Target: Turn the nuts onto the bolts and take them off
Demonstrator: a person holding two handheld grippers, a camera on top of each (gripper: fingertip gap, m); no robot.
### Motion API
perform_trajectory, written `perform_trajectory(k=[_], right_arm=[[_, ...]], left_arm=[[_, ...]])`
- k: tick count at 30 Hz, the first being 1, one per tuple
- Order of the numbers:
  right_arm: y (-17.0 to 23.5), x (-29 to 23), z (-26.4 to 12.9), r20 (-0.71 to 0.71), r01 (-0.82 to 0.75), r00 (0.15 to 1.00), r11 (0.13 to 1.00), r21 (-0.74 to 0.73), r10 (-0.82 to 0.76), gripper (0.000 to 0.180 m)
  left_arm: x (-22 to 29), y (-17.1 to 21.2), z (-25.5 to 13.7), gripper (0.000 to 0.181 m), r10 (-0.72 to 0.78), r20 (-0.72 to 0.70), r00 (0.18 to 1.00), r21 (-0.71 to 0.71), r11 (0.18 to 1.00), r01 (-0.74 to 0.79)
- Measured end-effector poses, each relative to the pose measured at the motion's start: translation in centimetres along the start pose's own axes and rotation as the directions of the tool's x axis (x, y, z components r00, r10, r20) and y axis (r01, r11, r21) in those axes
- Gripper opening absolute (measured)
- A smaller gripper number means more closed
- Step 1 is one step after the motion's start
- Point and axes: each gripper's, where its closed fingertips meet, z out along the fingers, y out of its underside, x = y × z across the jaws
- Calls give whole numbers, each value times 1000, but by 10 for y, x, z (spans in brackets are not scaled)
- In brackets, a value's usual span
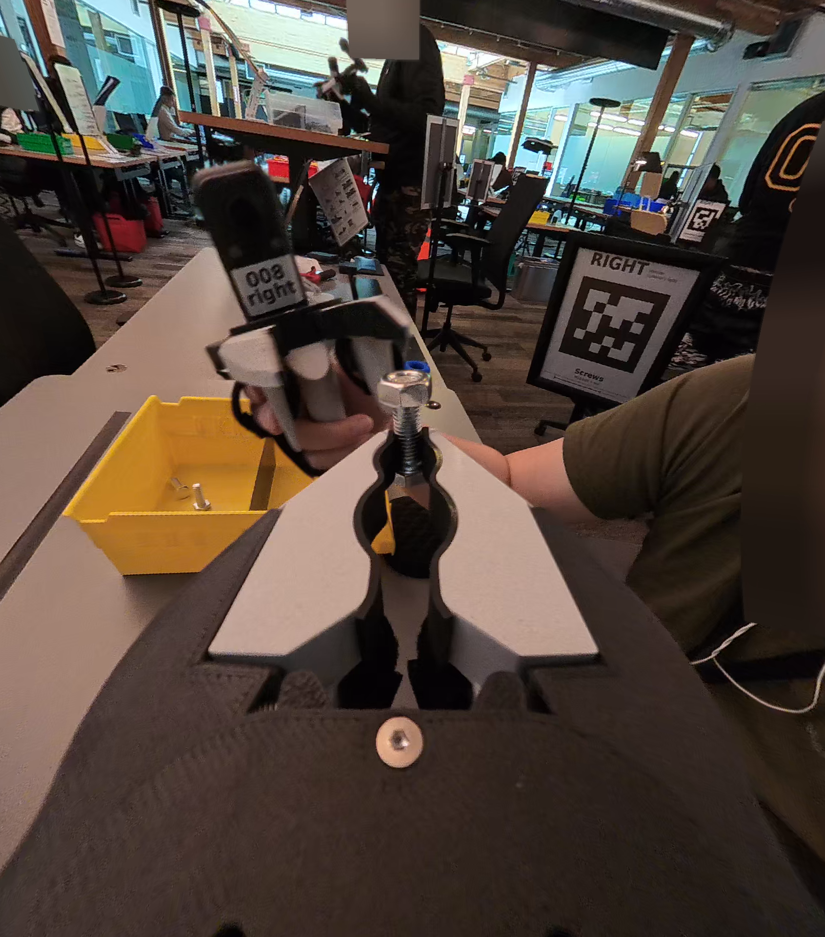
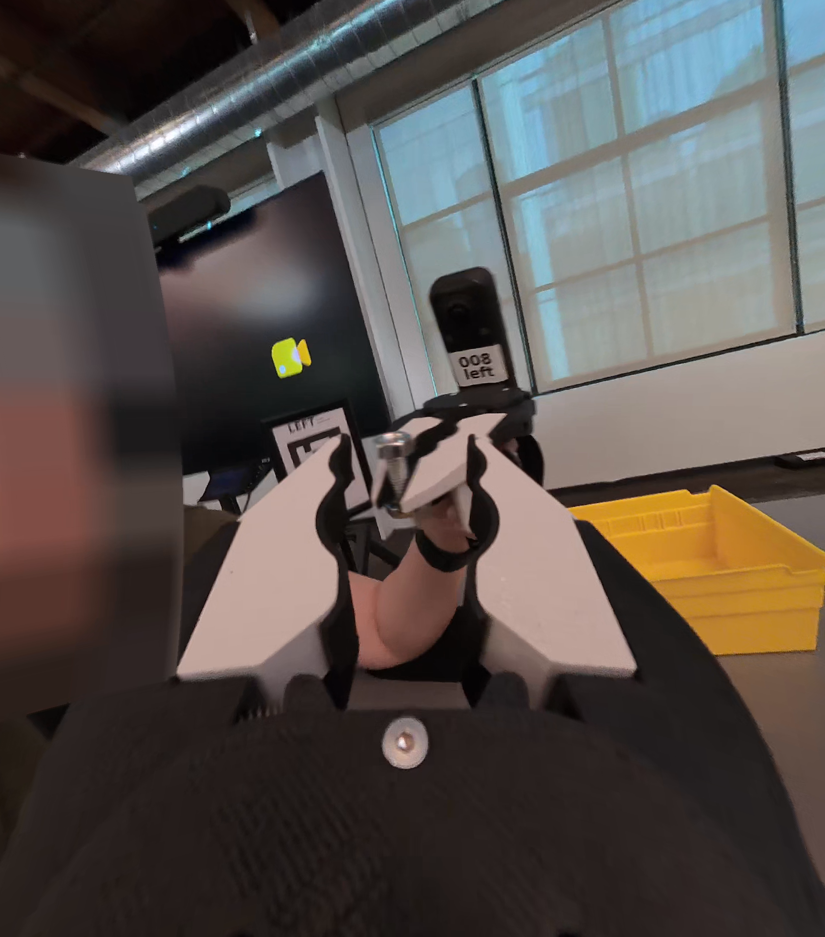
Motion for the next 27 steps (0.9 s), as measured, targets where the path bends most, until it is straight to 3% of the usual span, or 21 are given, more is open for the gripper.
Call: perform_trajectory(k=[1,4,8,11,16,22,25,27], right_arm=[[3,-6,5,3,31,1000,999,-28,-31,45],[12,-6,16,-47,90,995,993,-78,-93,46],[6,17,0,-118,17,993,999,-32,-20,43],[-4,10,-6,-73,30,997,999,19,-28,43],[14,0,14,-68,71,995,994,-79,-77,47],[-6,12,-15,-78,2,997,1000,12,-1,44],[-7,18,-21,-151,37,988,999,-14,-39,44],[-10,23,-26,-192,56,980,998,-13,-57,44]], left_arm=[[-2,1,0,7,-1,7,1000,-3,1000,1],[-3,1,3,7,-13,2,1000,5,1000,13],[3,0,6,7,-12,-24,1000,11,1000,13],[2,1,6,7,-12,-22,1000,3,1000,12],[-1,3,8,7,-4,-2,1000,-5,1000,4],[-4,0,6,7,14,24,1000,9,1000,-14],[-30,-2,-2,7,58,211,976,10,998,-62],[-71,3,-20,7,168,503,848,-85,986,-145]])
